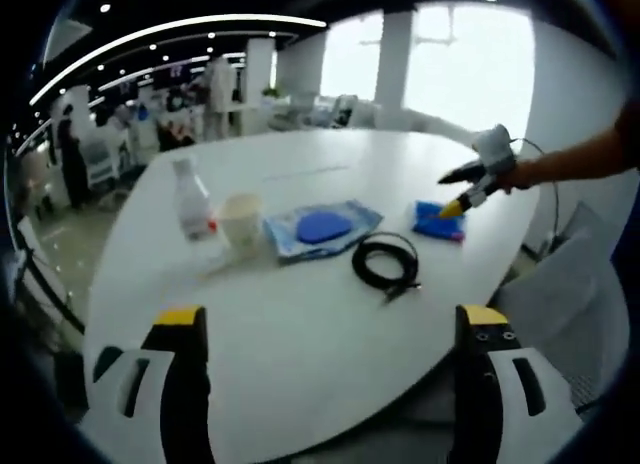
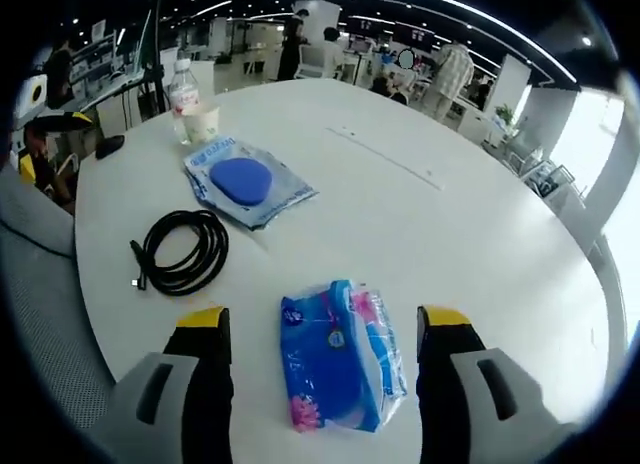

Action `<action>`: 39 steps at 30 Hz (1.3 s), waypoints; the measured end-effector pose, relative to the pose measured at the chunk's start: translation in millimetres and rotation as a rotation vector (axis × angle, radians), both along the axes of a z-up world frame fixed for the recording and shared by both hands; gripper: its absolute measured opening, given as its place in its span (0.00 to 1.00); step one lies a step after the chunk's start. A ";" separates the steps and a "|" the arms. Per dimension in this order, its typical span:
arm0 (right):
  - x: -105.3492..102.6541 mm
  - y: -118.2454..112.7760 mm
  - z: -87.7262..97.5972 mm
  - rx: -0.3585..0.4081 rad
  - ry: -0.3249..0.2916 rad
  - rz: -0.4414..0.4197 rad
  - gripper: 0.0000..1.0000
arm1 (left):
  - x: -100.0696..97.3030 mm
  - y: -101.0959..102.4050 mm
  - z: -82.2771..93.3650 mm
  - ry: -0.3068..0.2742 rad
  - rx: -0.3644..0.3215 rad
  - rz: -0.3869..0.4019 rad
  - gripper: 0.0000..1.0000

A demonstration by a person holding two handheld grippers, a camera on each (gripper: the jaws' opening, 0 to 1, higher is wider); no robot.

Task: Arrange the tabletop items into an orderly group along one side of the table until the central work area is clear of visible clutter.

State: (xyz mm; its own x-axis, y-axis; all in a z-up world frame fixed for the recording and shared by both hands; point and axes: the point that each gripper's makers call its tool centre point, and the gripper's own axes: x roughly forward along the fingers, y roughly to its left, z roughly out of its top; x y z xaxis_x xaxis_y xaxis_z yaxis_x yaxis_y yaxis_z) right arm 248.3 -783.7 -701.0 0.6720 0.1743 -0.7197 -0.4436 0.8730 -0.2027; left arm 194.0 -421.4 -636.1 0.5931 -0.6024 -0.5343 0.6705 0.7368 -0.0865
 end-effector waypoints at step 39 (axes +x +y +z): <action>-7.1 -28.2 -19.8 -0.076 0.095 0.041 0.66 | -20.3 -5.0 5.6 -0.124 -0.045 -0.003 1.00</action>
